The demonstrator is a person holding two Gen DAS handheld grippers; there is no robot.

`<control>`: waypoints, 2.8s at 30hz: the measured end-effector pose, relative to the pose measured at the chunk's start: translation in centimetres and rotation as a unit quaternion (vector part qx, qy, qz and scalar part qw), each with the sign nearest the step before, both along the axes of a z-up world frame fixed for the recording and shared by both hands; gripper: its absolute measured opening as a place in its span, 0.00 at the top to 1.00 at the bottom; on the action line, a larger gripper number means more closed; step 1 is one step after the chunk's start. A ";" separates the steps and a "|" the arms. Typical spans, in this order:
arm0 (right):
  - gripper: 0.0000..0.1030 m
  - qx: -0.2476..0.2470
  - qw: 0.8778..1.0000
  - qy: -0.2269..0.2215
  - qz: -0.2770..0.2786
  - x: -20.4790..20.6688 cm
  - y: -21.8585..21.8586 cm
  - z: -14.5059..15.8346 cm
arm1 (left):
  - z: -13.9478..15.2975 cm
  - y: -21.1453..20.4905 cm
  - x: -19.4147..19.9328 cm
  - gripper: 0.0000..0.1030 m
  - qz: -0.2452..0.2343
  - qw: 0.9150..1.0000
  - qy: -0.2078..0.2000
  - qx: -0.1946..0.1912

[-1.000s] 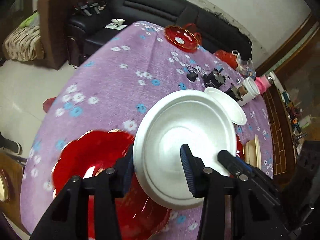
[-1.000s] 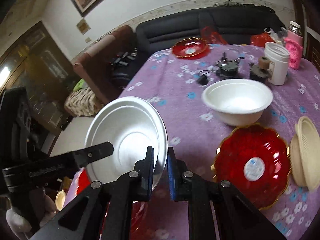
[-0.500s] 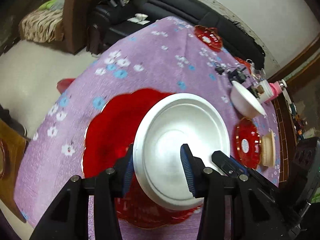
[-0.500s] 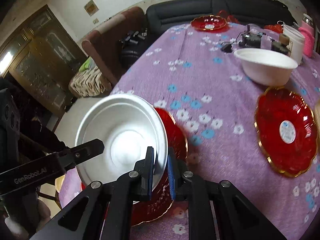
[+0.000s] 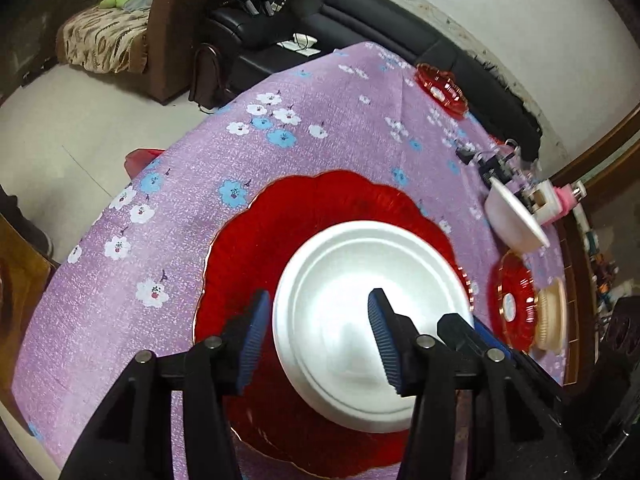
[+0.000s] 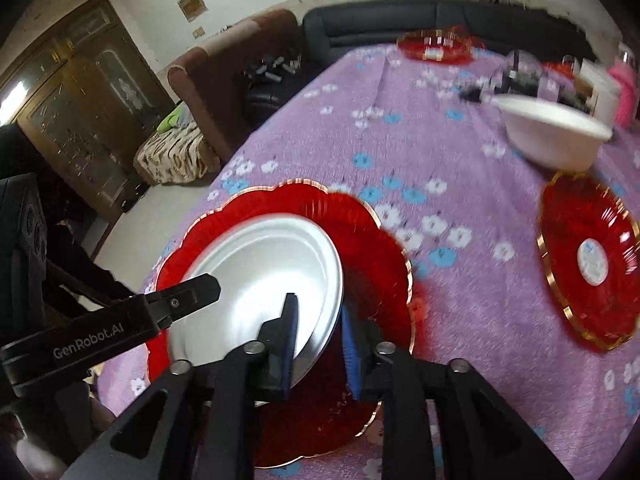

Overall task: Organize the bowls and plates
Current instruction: 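Lower the white plate into the red plate and open both grippers, then move both grippers toward the gold-rimmed red plate, then grasp the gold-rimmed red plate rim with both grippers and lift it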

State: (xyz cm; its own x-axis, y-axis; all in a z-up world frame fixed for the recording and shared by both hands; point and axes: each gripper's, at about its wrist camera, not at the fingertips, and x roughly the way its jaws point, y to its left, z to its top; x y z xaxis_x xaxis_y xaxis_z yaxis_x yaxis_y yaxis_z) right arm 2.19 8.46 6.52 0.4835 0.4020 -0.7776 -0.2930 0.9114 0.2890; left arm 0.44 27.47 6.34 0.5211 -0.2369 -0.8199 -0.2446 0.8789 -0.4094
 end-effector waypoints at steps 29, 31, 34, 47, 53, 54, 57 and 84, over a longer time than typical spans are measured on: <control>0.50 0.088 0.974 -0.068 -0.196 -12.7 -25.8 0.5 | 11.7 -17.0 -14.1 0.10 -0.015 0.925 -0.235 0.297; 0.49 0.095 0.970 -0.072 -0.210 -13.4 -27.2 0.6 | 11.8 -18.0 -14.4 0.10 -0.023 0.922 -0.240 0.302; 0.48 0.095 0.967 -0.079 -0.224 -14.4 -28.7 0.7 | 12.0 -19.7 -14.8 0.10 -0.036 0.916 -0.246 0.313; 0.47 0.104 0.965 -0.074 -0.231 -14.2 -30.3 -0.2 | 11.2 -21.5 -14.5 0.10 -0.061 0.916 -0.238 0.316; 0.47 0.096 0.967 -0.065 -0.228 -12.9 -30.0 -0.6 | 9.9 -21.6 -12.7 0.10 -0.081 0.926 -0.217 0.299; 0.47 0.095 0.967 -0.062 -0.229 -12.3 -30.0 -0.6 | 9.7 -21.6 -12.1 0.10 -0.086 0.929 -0.211 0.292; 0.47 0.091 0.967 -0.055 -0.232 -10.8 -30.1 -0.7 | 9.3 -21.2 -9.5 0.10 -0.106 0.942 -0.192 0.254; 0.47 0.110 0.960 -0.012 -0.257 0.5 -28.2 -5.2 | -2.6 -27.0 13.8 0.11 -0.172 0.977 0.023 0.120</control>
State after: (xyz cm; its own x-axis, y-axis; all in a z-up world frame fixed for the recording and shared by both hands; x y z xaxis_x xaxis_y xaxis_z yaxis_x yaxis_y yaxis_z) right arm 2.66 -19.72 1.29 0.6788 0.2585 -0.6873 0.1700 0.8553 0.4895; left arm 14.26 0.43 3.70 0.4056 -0.1890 -0.8943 0.0688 0.9819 -0.1763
